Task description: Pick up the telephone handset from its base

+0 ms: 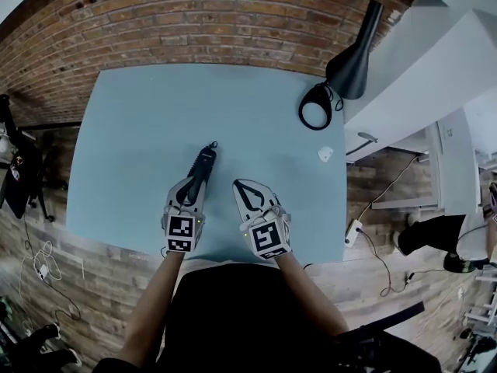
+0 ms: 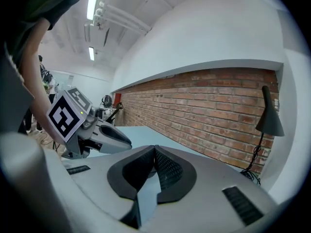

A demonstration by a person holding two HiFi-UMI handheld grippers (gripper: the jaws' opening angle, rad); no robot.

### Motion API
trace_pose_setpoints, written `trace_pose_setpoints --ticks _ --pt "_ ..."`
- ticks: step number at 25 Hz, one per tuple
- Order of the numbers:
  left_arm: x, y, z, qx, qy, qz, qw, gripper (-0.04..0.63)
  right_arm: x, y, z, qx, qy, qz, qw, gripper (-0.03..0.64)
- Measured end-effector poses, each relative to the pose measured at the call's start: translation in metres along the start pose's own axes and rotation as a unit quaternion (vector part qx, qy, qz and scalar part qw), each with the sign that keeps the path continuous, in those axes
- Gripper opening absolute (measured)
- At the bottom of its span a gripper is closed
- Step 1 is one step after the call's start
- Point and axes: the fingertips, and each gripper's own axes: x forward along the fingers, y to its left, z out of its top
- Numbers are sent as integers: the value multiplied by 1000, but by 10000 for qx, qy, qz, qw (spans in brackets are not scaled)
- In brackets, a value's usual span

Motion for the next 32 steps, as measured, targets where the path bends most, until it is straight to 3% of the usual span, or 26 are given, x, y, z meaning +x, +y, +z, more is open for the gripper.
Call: trace_pose_setpoints --ticks 6,11,22,25,32 --pt "29 8 -17 63 360 42 9993 124 0 -9 -11 81 152 -7 9999 3" --pt "57 6 -45 -253 823 29 9963 230 -3 -12 -28 209 337 27 9992 3" --pt "88 18 -78 -275 1411 139 9895 252 2 -15 -44 311 525 56 9981 3" --pt "93 15 -81 -343 1424 84 9892 293 0 -17 -49 340 579 32 9977 3" --pt "99 21 -90 -435 1538 239 9869 293 2 -21 -52 403 624 33 9972 3"
